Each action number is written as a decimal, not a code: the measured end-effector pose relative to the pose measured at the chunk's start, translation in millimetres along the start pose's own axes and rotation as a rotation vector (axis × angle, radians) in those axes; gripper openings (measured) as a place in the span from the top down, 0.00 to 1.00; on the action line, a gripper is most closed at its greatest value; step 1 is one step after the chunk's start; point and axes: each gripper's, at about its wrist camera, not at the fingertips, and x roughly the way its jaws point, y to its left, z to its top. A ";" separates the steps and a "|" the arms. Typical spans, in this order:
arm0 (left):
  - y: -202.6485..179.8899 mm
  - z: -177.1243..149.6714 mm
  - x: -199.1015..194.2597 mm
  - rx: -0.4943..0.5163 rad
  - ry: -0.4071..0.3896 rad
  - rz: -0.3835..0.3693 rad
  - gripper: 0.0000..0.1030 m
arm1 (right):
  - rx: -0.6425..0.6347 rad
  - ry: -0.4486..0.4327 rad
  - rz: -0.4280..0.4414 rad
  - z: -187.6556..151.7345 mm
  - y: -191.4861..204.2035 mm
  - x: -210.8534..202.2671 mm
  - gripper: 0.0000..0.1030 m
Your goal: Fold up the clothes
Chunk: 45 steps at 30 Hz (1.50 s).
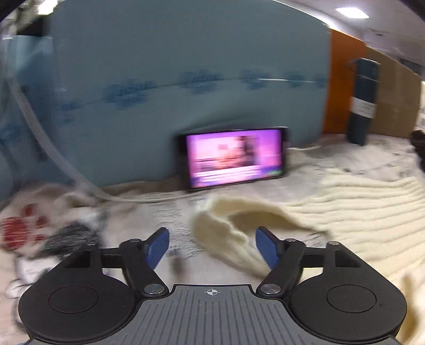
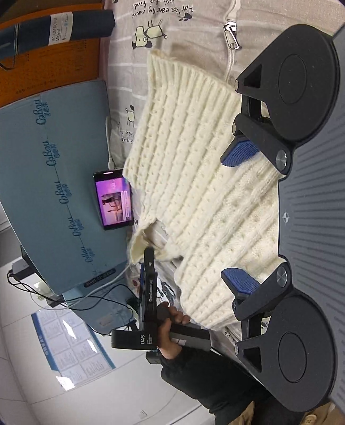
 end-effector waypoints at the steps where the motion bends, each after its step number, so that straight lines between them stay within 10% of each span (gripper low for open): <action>1: 5.9 -1.8 -6.9 -0.008 -0.011 0.025 0.18 | -0.002 0.005 0.000 0.2 0.7 -1.4 0.19; 5: 7.0 -13.1 -50.4 -0.057 -0.126 -0.049 0.16 | -0.004 0.013 0.009 -1.5 5.7 -7.2 0.19; 11: -29.4 -44.5 -75.2 -0.057 -0.069 -0.614 0.14 | -0.064 0.042 -0.069 -3.9 23.4 -9.8 0.53; 15: -55.6 -58.1 -74.5 0.066 -0.019 -0.708 0.20 | -0.098 0.019 -0.062 -6.5 35.0 -23.0 0.76; 20: -50.2 -63.2 -94.3 0.062 -0.101 -0.811 0.22 | -0.136 -0.033 -0.046 -23.6 61.2 -50.5 0.78; 33: -62.2 -94.5 -140.6 0.155 -0.154 -0.721 0.14 | -0.138 0.081 0.001 -98.2 117.5 -69.9 0.65; 38: -85.2 -76.2 -140.1 0.286 -0.217 -0.498 0.12 | -0.133 0.023 0.056 -101.6 125.1 -84.3 0.47; 45: -150.3 -69.0 -115.3 0.583 -0.161 -0.488 0.11 | -0.139 -0.021 -0.002 -91.4 119.0 -73.2 0.33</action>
